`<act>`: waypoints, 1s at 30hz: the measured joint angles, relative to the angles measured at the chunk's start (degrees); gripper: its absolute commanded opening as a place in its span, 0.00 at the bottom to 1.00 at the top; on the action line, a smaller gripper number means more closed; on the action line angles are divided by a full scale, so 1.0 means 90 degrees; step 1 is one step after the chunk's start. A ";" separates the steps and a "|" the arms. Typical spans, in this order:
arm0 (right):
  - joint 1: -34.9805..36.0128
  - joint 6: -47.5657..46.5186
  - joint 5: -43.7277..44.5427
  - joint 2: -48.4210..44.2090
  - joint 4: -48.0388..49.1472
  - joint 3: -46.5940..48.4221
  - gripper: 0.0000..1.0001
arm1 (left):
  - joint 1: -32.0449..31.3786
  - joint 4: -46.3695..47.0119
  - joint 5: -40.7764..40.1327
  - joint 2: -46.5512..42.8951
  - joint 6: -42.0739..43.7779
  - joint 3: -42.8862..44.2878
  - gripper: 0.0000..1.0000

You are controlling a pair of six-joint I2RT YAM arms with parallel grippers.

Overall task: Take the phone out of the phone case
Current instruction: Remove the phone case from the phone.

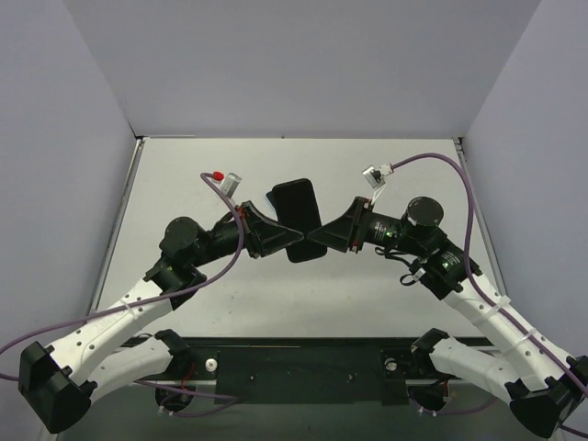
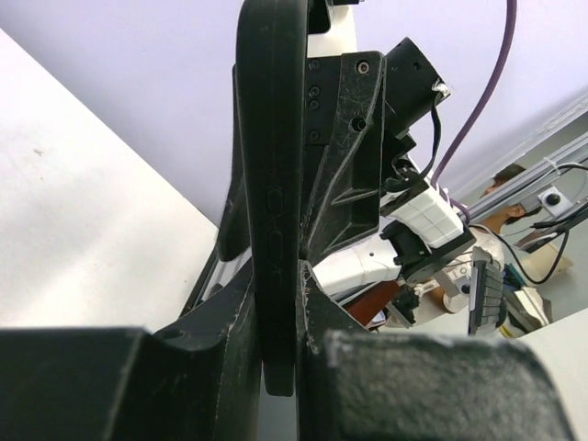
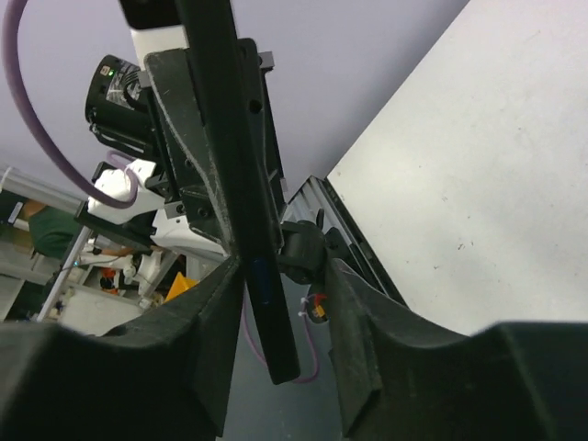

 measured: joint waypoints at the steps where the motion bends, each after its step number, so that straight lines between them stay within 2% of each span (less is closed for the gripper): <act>1: 0.0027 0.0078 -0.0068 -0.0007 0.0163 -0.0051 0.27 | 0.0010 -0.0007 -0.0007 -0.0019 -0.0034 -0.0005 0.00; 2: 0.0044 0.0138 -0.0112 -0.0019 0.0270 -0.0075 0.24 | 0.0010 0.0002 -0.0010 -0.0017 -0.0080 -0.0005 0.00; 3: 0.0070 0.0202 -0.0153 -0.0029 0.0374 -0.0100 0.15 | 0.0012 0.0027 -0.0012 -0.0007 -0.0129 -0.0005 0.00; 5: 0.0109 0.0355 -0.0223 -0.0029 0.0612 -0.0134 0.05 | 0.0012 0.0112 -0.0012 0.0010 -0.0233 -0.0005 0.00; 7: 0.0129 0.0386 -0.0323 -0.0019 0.0811 -0.0136 0.06 | 0.0022 0.0192 0.0002 0.0017 -0.0464 -0.0005 0.00; 8: 0.0143 0.0381 -0.0350 -0.0015 0.0891 -0.0136 0.10 | 0.0024 0.0223 0.0000 0.0005 -0.0546 -0.0002 0.00; 9: 0.0155 0.0389 -0.0376 -0.0002 0.0962 -0.0136 0.19 | 0.0027 0.0248 0.0000 -0.0017 -0.0588 -0.0002 0.00; 10: 0.0172 0.0389 -0.0386 0.0005 0.1010 -0.0136 0.21 | 0.0044 0.0255 -0.0002 -0.0034 -0.0607 -0.0002 0.00; 13: 0.0233 0.0389 -0.0384 0.0022 0.1027 -0.0151 0.19 | 0.0051 0.0253 -0.0085 -0.0049 -0.0605 -0.0002 0.00; 15: 0.0274 0.0372 -0.0379 0.0027 0.1020 -0.0194 0.11 | 0.0056 0.0231 -0.0129 -0.0049 -0.0602 -0.0002 0.00; 16: 0.0274 0.0364 -0.0379 0.0029 0.1020 -0.0214 0.00 | 0.0058 0.0226 -0.0146 -0.0051 -0.0605 -0.0002 0.00; 18: 0.0274 0.0367 -0.0425 0.0039 0.1049 -0.0228 0.00 | 0.0063 0.0202 -0.0138 -0.0049 -0.0651 -0.0002 0.00; 20: 0.0294 0.0379 -0.0430 0.0039 0.1105 -0.0228 0.00 | 0.0078 0.0202 -0.0121 -0.0049 -0.0707 0.0024 0.26; 21: 0.0306 0.0386 -0.0418 0.0036 0.1129 -0.0228 0.00 | 0.0085 0.0165 -0.0102 -0.0046 -0.0704 0.0056 0.50; 22: 0.0313 0.0391 -0.0408 0.0036 0.1154 -0.0228 0.00 | 0.0097 0.0068 -0.0080 -0.0041 -0.0695 0.0126 0.60; 26: 0.0406 0.0335 -0.0459 0.0029 0.0974 -0.0289 0.00 | 0.0226 -0.0325 -0.0291 0.0036 -0.0571 0.0610 0.63; 29: 0.0442 0.0338 -0.0512 0.0022 0.1003 -0.0347 0.00 | 0.0376 -0.0486 -0.0357 0.0053 -0.0554 0.0801 0.53; 30: 0.0442 0.0338 -0.0529 0.0012 0.0996 -0.0352 0.00 | 0.0420 -0.0498 -0.0357 0.0075 -0.0563 0.0831 0.44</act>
